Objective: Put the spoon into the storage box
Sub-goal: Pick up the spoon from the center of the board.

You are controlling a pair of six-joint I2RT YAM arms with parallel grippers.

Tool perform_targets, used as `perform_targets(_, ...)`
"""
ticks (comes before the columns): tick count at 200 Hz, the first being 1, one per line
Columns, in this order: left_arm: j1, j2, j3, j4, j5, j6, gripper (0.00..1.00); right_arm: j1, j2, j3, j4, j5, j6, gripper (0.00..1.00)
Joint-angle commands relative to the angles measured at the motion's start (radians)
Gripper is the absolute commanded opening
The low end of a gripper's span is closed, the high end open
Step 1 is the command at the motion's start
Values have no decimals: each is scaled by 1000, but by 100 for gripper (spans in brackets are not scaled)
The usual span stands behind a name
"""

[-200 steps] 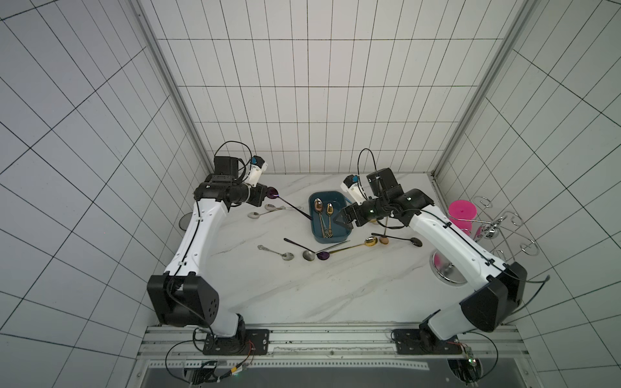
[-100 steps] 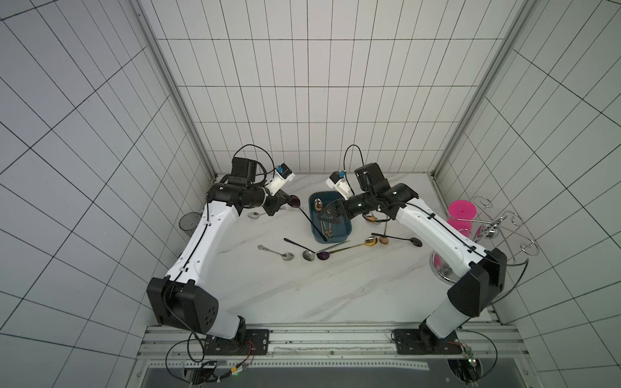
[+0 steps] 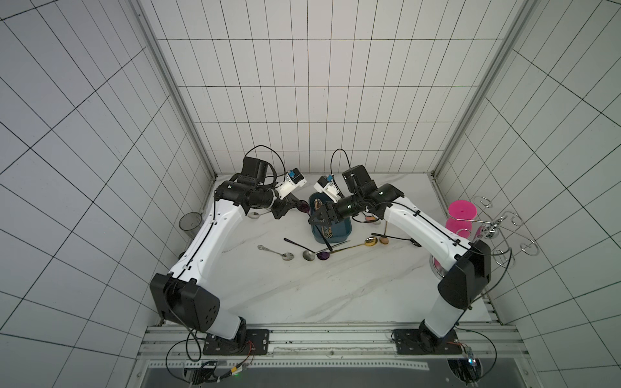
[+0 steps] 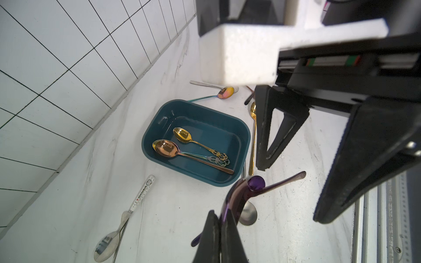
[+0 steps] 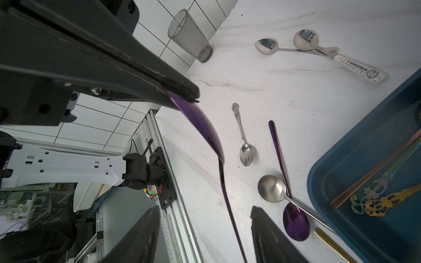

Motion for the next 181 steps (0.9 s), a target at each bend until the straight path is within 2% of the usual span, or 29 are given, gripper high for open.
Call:
perform_targets(1, -7, 1, 40, -1, 49, 4, 0, 11, 13, 25, 19, -24, 5, 63)
perform_targets(33, -8, 1, 57, -3, 61, -7, 0, 11, 15, 16, 15, -29, 3, 54)
perform_targets(47, -10, -2, 61, -6, 69, -6, 0, 11, 14, 11, 21, -36, 6, 46)
perform_targets(63, -10, -3, 59, -2, 71, -6, 0, 11, 17, 10, 17, -41, -1, 29)
perform_targets(84, -10, 0, 63, 3, 69, -23, 0, 9, 17, 11, 4, -38, -6, 0)
perform_targets(104, -10, -5, 60, 18, 62, -40, 0, 9, 17, 6, 3, -39, -4, 0)
perform_targets(112, -10, -6, 58, 30, 51, -56, 10, 9, 16, 6, -7, -36, -13, 0)
perform_targets(129, -10, -10, 60, 58, 13, -105, 43, -2, 11, 2, -19, -17, -17, 0)
perform_targets(138, -10, -18, 59, 73, -13, -138, 56, -14, 6, -5, -15, -14, -10, 0)
perform_targets(159, -3, -41, 46, 88, -56, -188, 71, -50, 4, -18, -2, 17, 16, 0)
perform_targets(177, 13, -61, 30, 102, -69, -251, 73, -94, 13, -20, 3, 37, 47, 0)
perform_targets(181, 21, -66, 26, 104, -69, -268, 77, -104, 16, -22, 7, 42, 55, 0)
